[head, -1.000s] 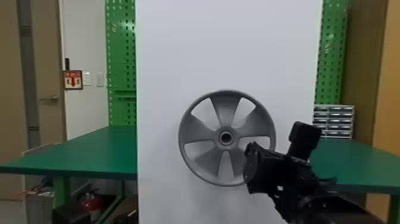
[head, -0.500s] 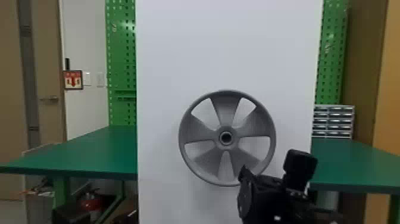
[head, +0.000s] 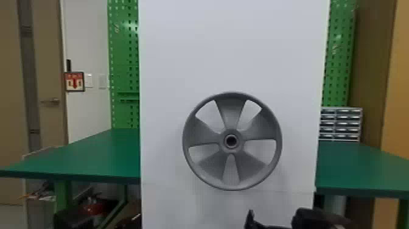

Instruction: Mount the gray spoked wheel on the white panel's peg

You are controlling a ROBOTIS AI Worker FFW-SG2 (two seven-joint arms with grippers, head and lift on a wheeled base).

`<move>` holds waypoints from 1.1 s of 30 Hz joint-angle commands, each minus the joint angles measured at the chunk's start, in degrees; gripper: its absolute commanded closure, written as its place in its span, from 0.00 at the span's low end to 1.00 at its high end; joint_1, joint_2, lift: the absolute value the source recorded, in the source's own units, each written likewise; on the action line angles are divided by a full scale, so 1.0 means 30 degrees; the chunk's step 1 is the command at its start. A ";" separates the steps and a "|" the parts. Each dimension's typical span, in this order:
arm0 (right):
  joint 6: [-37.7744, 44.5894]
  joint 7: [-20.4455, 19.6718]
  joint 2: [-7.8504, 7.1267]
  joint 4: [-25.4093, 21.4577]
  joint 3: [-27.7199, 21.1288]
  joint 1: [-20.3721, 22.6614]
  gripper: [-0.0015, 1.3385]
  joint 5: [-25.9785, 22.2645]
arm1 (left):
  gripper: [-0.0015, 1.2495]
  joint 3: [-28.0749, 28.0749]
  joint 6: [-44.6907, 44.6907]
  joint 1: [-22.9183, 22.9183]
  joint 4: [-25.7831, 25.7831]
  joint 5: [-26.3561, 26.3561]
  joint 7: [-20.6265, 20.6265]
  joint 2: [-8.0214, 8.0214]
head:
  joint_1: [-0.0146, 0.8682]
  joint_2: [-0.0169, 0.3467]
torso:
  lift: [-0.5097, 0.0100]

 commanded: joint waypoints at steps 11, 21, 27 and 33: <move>-0.5176 0.1743 0.0284 0.3561 -0.0804 0.2680 0.00 0.1316 | 0.38 0.0169 -0.0122 0.0058 0.0000 0.0120 0.0000 0.0000 | 0.16 0.03 | 0.20; -0.7872 0.3471 0.0783 0.5934 -0.1478 0.4174 0.00 0.2166 | 0.38 0.0287 -0.0239 0.0176 0.0000 0.0120 0.0000 -0.0058 | 0.16 0.03 | 0.20; -0.9102 0.4321 0.1105 0.7370 -0.2152 0.4643 0.00 0.3074 | 0.38 0.0287 -0.0239 0.0176 0.0029 0.0120 0.0000 -0.0117 | 0.16 0.03 | 0.20; -1.0391 0.4409 0.1046 0.9040 -0.2474 0.4877 0.00 0.3191 | 0.38 0.0316 -0.0239 0.0205 0.0088 0.0149 0.0000 -0.0205 | 0.16 0.03 | 0.20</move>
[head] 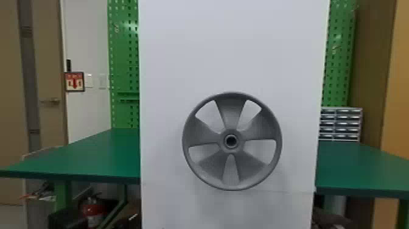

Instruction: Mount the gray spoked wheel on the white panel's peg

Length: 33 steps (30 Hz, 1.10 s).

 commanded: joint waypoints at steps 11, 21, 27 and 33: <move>-0.1625 -0.0005 -0.0014 0.2037 -0.0440 0.0242 0.03 0.0127 | 0.38 -0.0005 0.0001 0.0040 0.0030 -0.0051 0.0000 -0.0125 | 0.16 0.03 | 0.20; -0.1918 -0.0005 0.0045 0.2066 -0.0557 0.0271 0.03 0.0214 | 0.37 0.0024 0.0001 0.0040 0.0030 -0.0168 0.0000 -0.0125 | 0.16 0.03 | 0.20; -0.2211 0.0024 -0.0101 0.2066 -0.0323 0.0242 0.03 0.0214 | 0.37 0.0024 0.0001 0.0040 0.0030 -0.0168 0.0000 -0.0125 | 0.16 0.03 | 0.20; -0.2240 0.0054 -0.0248 0.2066 -0.0030 0.0212 0.04 0.0185 | 0.37 -0.0005 0.0001 0.0069 0.0030 -0.0139 0.0000 -0.0125 | 0.16 0.03 | 0.20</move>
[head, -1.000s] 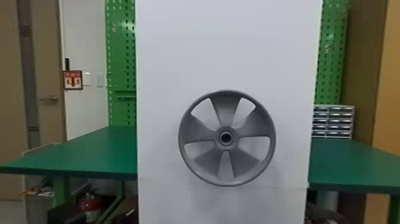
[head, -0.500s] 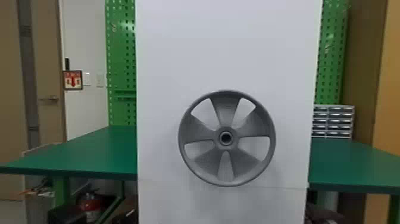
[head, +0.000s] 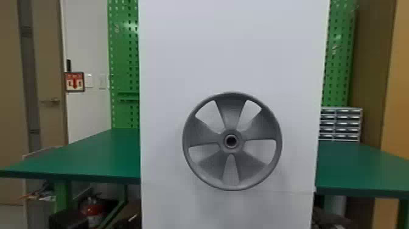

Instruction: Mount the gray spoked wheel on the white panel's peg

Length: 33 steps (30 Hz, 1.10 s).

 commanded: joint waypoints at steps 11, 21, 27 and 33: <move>0.0061 0.0002 0.0342 0.0029 -0.0544 -0.0013 0.05 0.0362 | 0.37 -0.0054 0.0001 -0.0018 0.0000 -0.0016 0.0001 -0.0027 | 0.16 0.03 | 0.20; 0.0266 -0.0028 0.0418 0.0029 -0.0573 -0.0013 0.05 0.0509 | 0.37 -0.0084 0.0001 -0.0018 0.0000 -0.0046 0.0001 -0.0027 | 0.16 0.03 | 0.20; 0.0500 -0.0028 0.0418 0.0000 -0.0691 -0.0042 0.06 0.0596 | 0.37 -0.0084 0.0001 -0.0048 0.0029 -0.0075 0.0001 -0.0057 | 0.16 0.03 | 0.20; 0.0588 -0.0028 0.0418 0.0029 -0.0691 -0.0042 0.06 0.0684 | 0.37 -0.0084 0.0001 -0.0018 0.0000 -0.0075 0.0001 -0.0057 | 0.16 0.03 | 0.20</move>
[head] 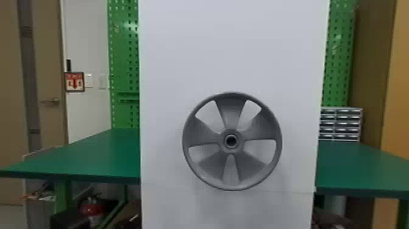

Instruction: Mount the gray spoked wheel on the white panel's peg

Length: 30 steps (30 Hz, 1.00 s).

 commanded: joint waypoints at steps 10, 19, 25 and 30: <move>0.0300 -0.0007 0.0017 -0.0016 -0.0035 -0.0030 0.06 0.0194 | 0.38 0.0000 0.0000 0.0002 -0.0001 -0.0058 0.0000 0.0000 | 0.16 0.03 | 0.20; 0.0681 -0.0007 0.0017 -0.0016 0.0024 -0.0059 0.06 0.0194 | 0.38 -0.0029 0.0000 0.0032 0.0058 -0.0176 -0.0029 -0.0030 | 0.16 0.03 | 0.20; 0.0827 0.0022 0.0017 -0.0016 0.0024 -0.0147 0.06 0.0194 | 0.38 -0.0029 0.0000 0.0061 0.0087 -0.0146 0.0000 -0.0030 | 0.16 0.03 | 0.20; 0.0915 0.0022 0.0017 -0.0016 0.0053 -0.0118 0.06 0.0194 | 0.38 -0.0029 0.0000 0.0061 0.0117 -0.0117 0.0000 -0.0030 | 0.16 0.03 | 0.20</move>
